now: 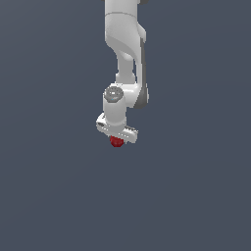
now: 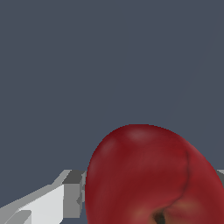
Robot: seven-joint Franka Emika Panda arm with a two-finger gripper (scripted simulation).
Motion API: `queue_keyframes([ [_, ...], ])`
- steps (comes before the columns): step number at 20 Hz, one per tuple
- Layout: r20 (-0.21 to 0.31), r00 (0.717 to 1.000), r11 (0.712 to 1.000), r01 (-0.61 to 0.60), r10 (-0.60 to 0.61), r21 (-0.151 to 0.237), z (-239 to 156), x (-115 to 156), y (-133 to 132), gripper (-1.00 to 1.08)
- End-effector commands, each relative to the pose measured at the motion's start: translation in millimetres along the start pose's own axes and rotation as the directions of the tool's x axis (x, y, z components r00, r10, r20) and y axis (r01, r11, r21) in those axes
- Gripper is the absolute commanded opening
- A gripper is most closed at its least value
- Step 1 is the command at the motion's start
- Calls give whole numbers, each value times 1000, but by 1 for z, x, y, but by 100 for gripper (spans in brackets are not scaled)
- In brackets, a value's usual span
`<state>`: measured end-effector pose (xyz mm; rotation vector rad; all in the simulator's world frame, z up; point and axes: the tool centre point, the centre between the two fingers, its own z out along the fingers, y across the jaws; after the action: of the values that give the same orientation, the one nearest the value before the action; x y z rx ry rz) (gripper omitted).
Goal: Pick up the object and move it to a goal position.
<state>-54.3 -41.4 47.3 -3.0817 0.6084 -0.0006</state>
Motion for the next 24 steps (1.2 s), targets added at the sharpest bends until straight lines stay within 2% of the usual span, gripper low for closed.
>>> queue_keyframes([
  [1, 0, 1000, 1000, -1, 1, -1, 1, 0, 1, -100],
  [12, 0, 1000, 1000, 0, 0, 0, -19, 2, -2, -100],
  [18, 0, 1000, 1000, -1, 1, 0, -58, 7, -5, -100],
  [24, 0, 1000, 1000, -1, 1, -1, -116, 14, -10, -100],
])
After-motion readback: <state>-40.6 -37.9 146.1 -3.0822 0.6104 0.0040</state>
